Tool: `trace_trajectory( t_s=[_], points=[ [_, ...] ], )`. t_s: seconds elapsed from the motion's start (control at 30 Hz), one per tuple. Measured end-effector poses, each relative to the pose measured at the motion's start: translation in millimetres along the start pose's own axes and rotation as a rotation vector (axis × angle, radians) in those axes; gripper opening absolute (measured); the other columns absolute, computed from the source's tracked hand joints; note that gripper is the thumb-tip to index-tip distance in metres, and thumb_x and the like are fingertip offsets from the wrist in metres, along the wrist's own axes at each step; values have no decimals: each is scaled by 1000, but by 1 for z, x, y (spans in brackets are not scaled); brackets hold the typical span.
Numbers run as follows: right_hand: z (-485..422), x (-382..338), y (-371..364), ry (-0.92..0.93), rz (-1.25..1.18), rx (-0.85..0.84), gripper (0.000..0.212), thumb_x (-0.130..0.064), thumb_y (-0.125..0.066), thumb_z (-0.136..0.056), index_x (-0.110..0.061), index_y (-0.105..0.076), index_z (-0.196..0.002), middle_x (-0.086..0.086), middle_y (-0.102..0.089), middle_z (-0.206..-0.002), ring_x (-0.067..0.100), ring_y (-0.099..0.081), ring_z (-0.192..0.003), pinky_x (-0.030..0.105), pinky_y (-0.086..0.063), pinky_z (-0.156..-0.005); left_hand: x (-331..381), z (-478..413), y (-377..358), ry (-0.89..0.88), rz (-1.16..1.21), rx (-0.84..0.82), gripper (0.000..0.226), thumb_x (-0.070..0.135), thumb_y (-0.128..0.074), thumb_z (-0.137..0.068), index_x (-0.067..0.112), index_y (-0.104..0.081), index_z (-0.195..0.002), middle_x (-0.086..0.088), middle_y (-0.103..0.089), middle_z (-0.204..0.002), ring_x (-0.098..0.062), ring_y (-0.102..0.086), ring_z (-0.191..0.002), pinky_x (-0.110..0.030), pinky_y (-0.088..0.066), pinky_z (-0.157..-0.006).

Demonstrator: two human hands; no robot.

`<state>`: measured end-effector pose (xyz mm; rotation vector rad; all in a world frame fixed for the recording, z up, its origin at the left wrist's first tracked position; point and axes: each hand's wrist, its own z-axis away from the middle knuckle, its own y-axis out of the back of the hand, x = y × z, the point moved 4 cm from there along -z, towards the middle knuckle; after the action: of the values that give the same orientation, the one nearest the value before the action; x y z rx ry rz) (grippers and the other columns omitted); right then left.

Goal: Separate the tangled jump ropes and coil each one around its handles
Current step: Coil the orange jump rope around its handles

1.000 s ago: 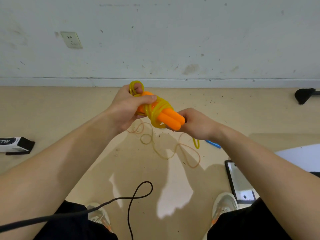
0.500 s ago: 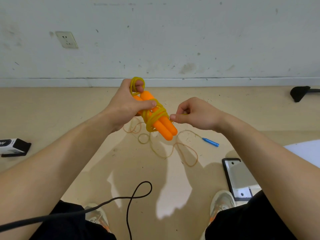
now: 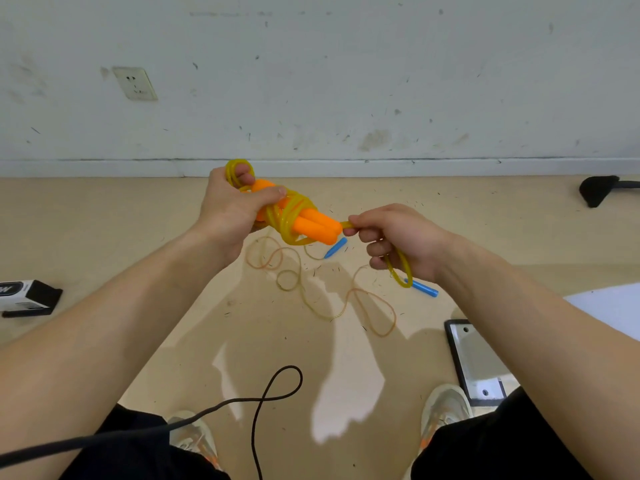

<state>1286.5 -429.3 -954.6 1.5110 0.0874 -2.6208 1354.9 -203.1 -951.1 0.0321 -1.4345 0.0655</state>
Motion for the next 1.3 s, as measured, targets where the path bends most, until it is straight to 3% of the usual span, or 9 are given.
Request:
trace_trajectory(
  t_s=[0.17, 0.23, 0.33, 0.4, 0.5, 0.67, 0.77, 0.97, 1.3],
  points=[
    [1, 9, -11, -180, -290, 14, 24, -23, -47, -100, -11, -60, -85, -8, -25, -56, 8, -19, -42, 21, -26, -44, -6, 3, -4, -46, 5, 121, 55, 8, -83, -75, 22, -44, -110, 7, -47, -103, -14, -57, -90, -23, -54, -55],
    [2, 8, -12, -195, -299, 18, 24, -29, -52, -98, -11, -58, -83, -7, -23, -57, 8, -18, -41, 19, -26, -40, -9, 5, -5, -56, 8, 149, 58, 11, -85, -73, 22, -44, -112, 8, -46, -102, -16, -57, -93, -27, -58, -60],
    [5, 4, -12, -133, -108, 78, 37, -42, -69, -89, -5, -67, -91, -4, -25, -59, 11, -22, -46, 21, -27, -41, -11, 6, -4, -79, -25, 193, 66, 25, -88, -59, 26, -44, -109, 9, -47, -101, -20, -59, -99, -51, -59, -82],
    [5, 3, -12, -73, 37, 129, 48, -47, -76, -82, -1, -71, -93, -2, -27, -61, 13, -25, -50, 25, -28, -45, -9, 8, -3, -82, -39, 212, 69, 34, -86, -51, 28, -43, -106, 9, -48, -101, -23, -61, -101, -56, -57, -85],
    [3, 2, -13, 29, 179, 217, 45, -48, -78, -80, -3, -73, -86, 2, -29, -64, 18, -29, -56, 33, -32, -54, -8, 8, -3, -90, -61, 207, 71, 36, -85, -50, 30, -43, -107, 10, -47, -102, -28, -61, -109, -57, -56, -86],
    [3, -5, -11, 131, 405, 237, 39, -40, -78, -83, -2, -68, -80, -3, -36, -49, 20, -36, -54, 32, -35, -52, -6, 12, -6, -155, -156, 195, 70, 31, -83, -56, 27, -42, -113, 12, -45, -102, -16, -55, -101, -57, -55, -87],
    [1, -11, -8, 186, 466, 230, 41, -39, -79, -82, 0, -67, -81, 6, -43, -60, 22, -41, -59, 33, -38, -55, -10, 16, -6, -112, -119, 211, 71, 31, -84, -56, 27, -40, -112, 11, -44, -103, -18, -57, -100, -58, -56, -85],
    [4, -18, -11, 358, 691, 221, 30, -30, -67, -91, -7, -57, -73, -4, -44, -56, 7, -39, -47, 25, -31, -49, -12, 23, -6, -93, -101, 269, 75, 32, -83, -54, 26, -39, -114, 9, -44, -106, -22, -59, -104, -55, -57, -84],
    [-1, -7, -25, 386, 1074, 199, 31, -31, -52, -101, -15, -60, -76, 0, -53, -64, 18, -50, -62, 31, -34, -54, -11, 31, -10, -244, -221, 267, 66, 13, -82, -70, 23, -37, -116, 5, -40, -110, -12, -49, -99, -15, -45, -70]
  ],
)
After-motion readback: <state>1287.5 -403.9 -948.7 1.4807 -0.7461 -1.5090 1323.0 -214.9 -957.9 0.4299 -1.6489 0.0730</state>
